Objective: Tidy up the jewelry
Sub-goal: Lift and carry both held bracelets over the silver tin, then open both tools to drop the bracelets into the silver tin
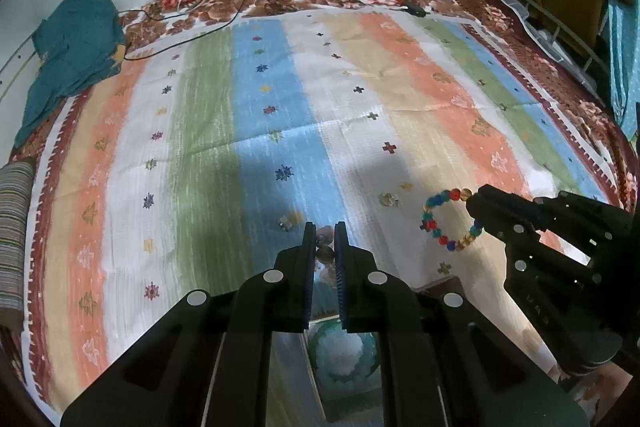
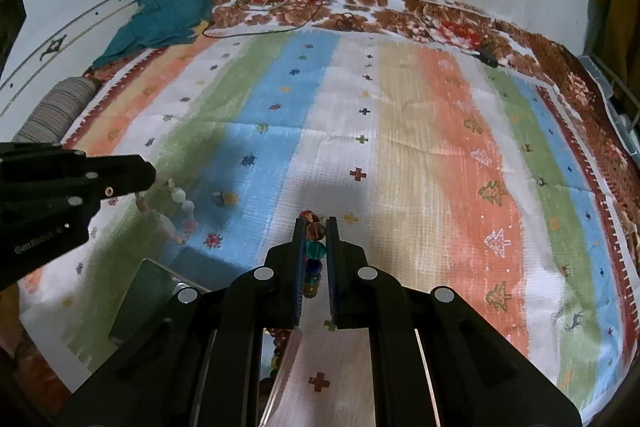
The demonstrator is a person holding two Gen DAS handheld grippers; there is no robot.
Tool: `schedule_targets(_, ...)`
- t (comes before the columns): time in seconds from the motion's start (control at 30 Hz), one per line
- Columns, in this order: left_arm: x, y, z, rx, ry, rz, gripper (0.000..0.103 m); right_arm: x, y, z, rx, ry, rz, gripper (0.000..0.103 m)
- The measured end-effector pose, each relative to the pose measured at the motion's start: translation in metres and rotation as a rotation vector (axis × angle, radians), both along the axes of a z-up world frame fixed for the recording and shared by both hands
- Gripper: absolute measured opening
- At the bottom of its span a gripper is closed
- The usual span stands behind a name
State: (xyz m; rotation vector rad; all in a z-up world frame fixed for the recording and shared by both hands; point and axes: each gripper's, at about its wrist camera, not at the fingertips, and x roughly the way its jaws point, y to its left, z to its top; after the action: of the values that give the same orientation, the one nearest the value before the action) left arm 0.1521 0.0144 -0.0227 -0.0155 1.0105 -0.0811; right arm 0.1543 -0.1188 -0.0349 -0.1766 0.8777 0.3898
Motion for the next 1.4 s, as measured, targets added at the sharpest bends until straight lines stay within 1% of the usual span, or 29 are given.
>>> schedule_targets(0.53,-0.040,-0.005,0.024,-0.042,-0.065,-0.034,0.009,-0.031,0.000,0.014,0.028,-0.022,0.032,0.011)
schedule_targets(0.83,-0.063,-0.007,0.027,-0.043,-0.080,-0.049,0.009,-0.053,-0.001,0.022,0.046,-0.032,0.066,0.011)
schedule_targets(1.13,-0.082,-0.010,0.027,-0.046,-0.088,-0.056,0.009,-0.073,-0.001,0.022,0.048,-0.027,0.094,0.011)
schedule_targets(1.3,-0.090,-0.011,0.024,-0.052,-0.078,-0.060,0.009,-0.079,-0.004,0.017,0.058,0.001,0.094,0.011)
schedule_targets(1.33,-0.090,-0.010,0.023,-0.053,-0.073,-0.056,0.009,-0.079,-0.005,0.016,0.056,0.006,0.088,0.012)
schedule_targets(1.37,-0.089,-0.010,0.022,-0.053,-0.067,-0.049,0.010,-0.078,-0.008,0.015,0.054,0.009,0.074,0.018)
schedule_targets(1.4,-0.089,-0.009,0.022,-0.051,-0.064,-0.043,0.013,-0.077,-0.010,0.014,0.054,0.008,0.065,0.029)
